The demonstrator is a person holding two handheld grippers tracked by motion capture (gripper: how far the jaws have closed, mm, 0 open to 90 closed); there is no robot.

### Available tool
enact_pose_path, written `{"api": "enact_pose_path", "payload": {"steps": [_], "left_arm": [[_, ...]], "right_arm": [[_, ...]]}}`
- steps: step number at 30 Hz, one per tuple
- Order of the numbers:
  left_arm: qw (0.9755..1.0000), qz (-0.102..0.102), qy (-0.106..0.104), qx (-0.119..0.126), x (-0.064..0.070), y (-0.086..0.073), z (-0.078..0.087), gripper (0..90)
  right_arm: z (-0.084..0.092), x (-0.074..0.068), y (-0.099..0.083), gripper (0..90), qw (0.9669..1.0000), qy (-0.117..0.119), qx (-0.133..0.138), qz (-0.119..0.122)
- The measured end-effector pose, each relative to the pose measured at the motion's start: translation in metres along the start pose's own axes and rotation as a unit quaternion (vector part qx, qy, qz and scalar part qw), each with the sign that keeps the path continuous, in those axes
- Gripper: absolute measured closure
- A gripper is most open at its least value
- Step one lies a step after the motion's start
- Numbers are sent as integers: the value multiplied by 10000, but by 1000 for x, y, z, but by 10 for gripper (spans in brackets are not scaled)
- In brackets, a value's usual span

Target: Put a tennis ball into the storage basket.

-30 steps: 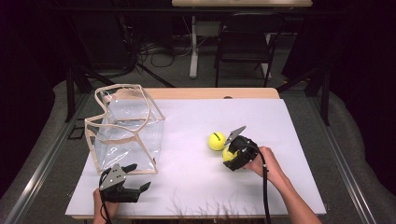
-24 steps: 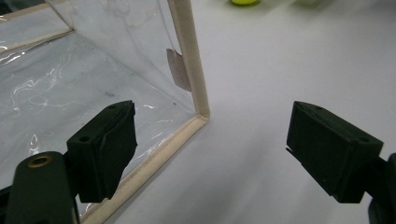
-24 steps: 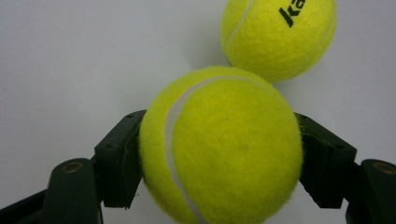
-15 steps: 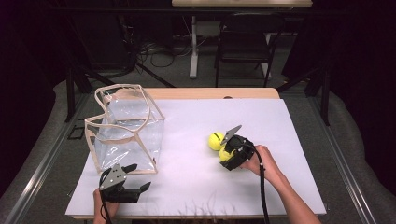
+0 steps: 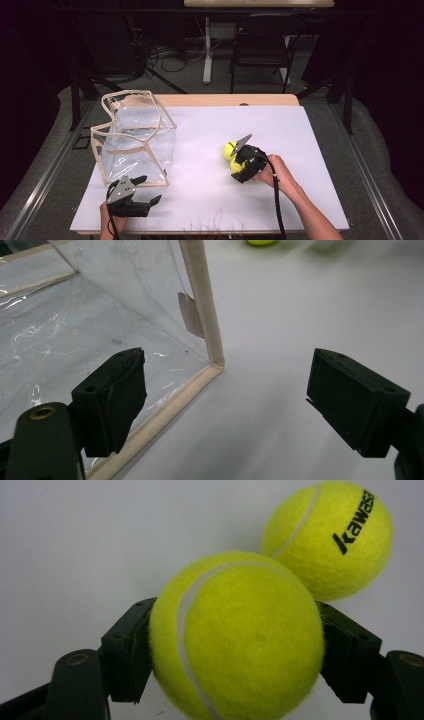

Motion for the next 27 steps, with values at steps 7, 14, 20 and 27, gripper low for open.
{"api": "enact_pose_path", "payload": {"steps": [7,14,20,27], "left_arm": [[10000,-6,-12,-8,0,0,0,159],[10000,0,0,7,0,0,0,159],[10000,-12,5,10,0,0,0,159],[10000,-17,-7,-2,0,0,0,159]], "right_arm": [[0,-3,6,259,10000,56,24,39],[-1,-4,12,260,9999,87,11,91],[-1,-4,18,260,9998,106,23,155],[-1,-5,24,260,9997,124,9,227]]}}
Point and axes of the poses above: each handheld gripper's, and its own axes: z roughly backward along the jaws, y roughly out of its top, x roughly to its right, the point moved 8 cm from there along -z, roughly forward along the jaws, and after that the axes turned 7 degrees about -x, right-handed, at the moved point
